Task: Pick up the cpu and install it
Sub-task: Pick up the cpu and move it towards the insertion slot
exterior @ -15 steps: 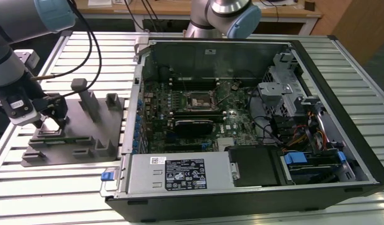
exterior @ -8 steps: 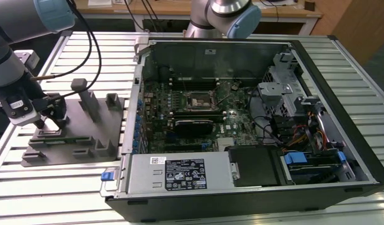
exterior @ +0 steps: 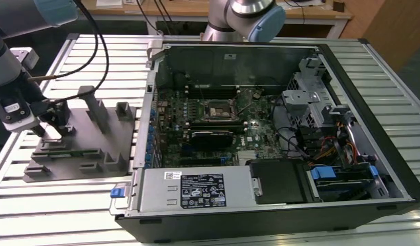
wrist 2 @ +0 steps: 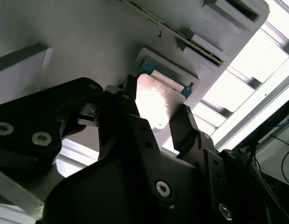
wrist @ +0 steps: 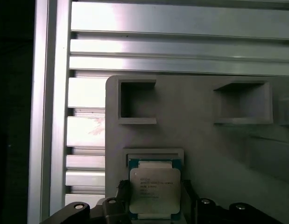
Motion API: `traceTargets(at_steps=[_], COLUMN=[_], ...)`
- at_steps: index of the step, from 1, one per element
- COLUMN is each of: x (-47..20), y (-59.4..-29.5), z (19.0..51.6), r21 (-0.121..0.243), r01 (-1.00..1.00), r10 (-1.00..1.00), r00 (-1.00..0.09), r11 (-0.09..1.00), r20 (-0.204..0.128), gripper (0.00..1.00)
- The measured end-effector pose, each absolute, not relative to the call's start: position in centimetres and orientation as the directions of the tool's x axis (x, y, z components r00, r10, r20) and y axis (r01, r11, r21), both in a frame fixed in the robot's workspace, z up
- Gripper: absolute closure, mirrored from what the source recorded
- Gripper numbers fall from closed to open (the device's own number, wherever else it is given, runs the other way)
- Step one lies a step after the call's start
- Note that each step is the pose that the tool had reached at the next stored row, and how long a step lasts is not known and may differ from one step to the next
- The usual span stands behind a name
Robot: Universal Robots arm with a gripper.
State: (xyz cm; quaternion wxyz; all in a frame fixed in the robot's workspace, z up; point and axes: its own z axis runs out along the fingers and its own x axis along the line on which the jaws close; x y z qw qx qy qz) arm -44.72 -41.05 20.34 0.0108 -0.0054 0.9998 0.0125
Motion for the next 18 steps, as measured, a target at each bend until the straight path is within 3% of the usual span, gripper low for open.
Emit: traceTargets(at_steps=[18], x=[-44.7], y=[-41.0], z=[25.9], r21=[0.025], r01=[-0.011], r10=[-0.011], r00=[-1.0], r11=[1.0], r20=[-0.022], gripper=[0.47])
